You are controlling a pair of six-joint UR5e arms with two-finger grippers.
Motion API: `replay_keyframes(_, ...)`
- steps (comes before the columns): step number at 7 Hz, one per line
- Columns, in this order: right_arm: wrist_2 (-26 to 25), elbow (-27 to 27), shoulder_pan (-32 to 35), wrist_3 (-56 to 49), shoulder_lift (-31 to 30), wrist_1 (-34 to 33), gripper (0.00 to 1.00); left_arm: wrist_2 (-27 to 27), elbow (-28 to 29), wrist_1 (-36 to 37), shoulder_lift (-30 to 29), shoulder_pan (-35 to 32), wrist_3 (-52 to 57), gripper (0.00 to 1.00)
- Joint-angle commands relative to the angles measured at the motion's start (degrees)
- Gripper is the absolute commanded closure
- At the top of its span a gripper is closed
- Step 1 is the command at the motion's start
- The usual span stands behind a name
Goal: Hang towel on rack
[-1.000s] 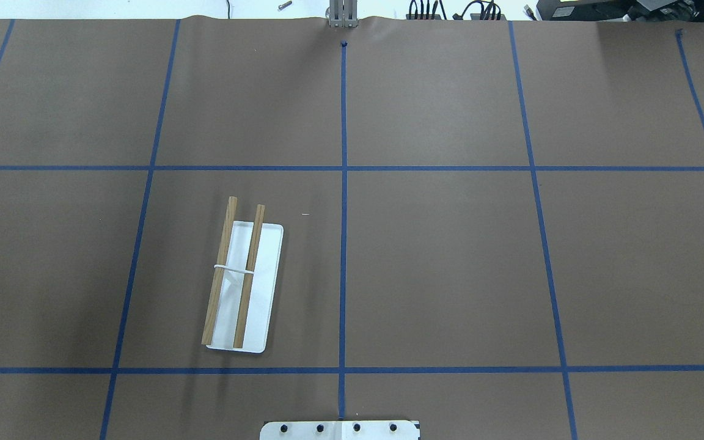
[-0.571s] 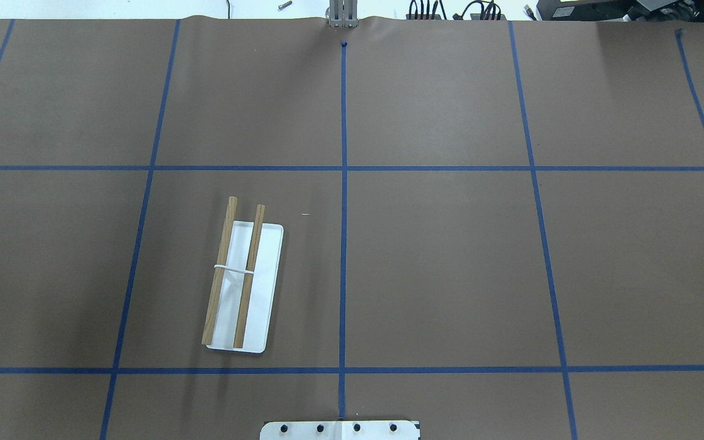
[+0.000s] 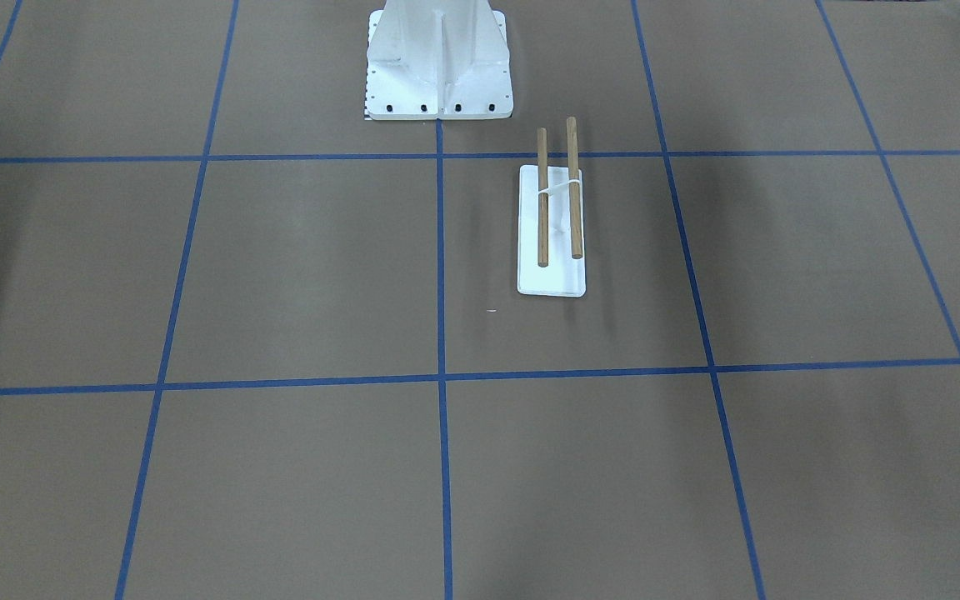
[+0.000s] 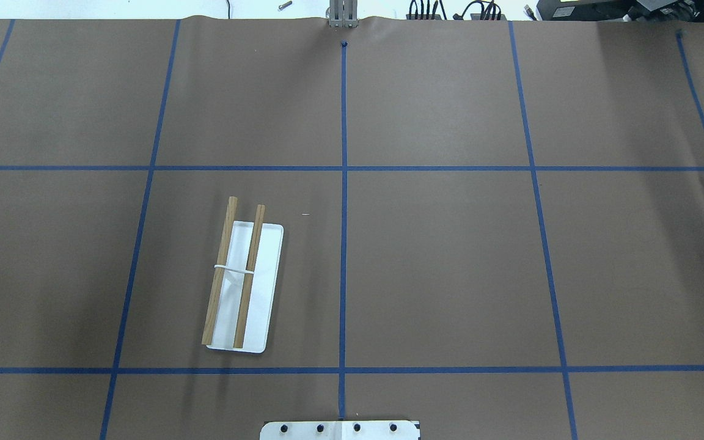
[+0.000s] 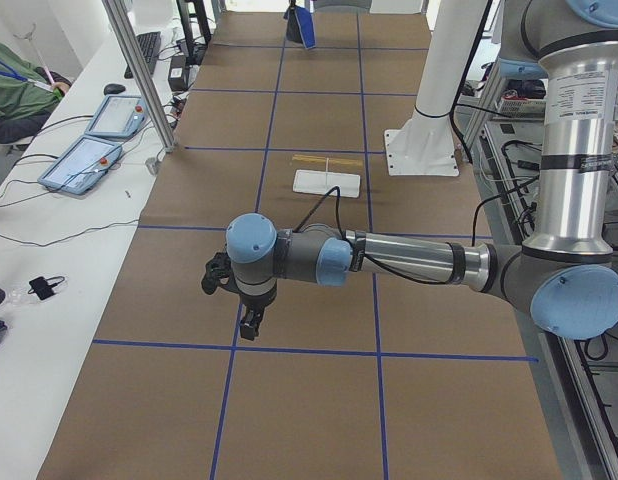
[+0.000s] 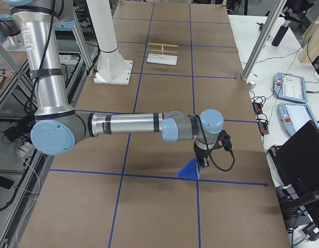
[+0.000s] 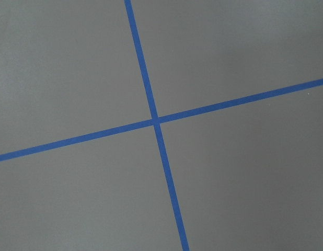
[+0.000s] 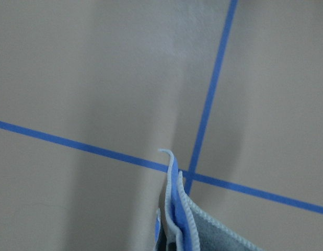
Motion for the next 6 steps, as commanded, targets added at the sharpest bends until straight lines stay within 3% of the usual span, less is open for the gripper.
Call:
replay_keyframes(1,7.6,2.3,-2.2,1.7,7.7,-0.8,1.00,0.1,0.4,-5.3,-2.4,1.0,-0.1,0.02)
replay_keyframes(3,7.0,3.9,-8.2,9.4,12.1,-0.7,1.00,0.0,1.5,-9.7,-4.2,3.1,-4.7,0.02)
replay_keyframes(4,6.1,4.9,-11.5,17.0,14.6,-0.6,1.00,0.2,3.7,-16.0,-4.1,4.1,-4.9,0.02)
replay_keyframes(6,-1.8,9.3,-20.6,33.1,20.0,-0.5,1.00,0.0,5.2,-20.4,-4.4,4.2,-9.5,0.01)
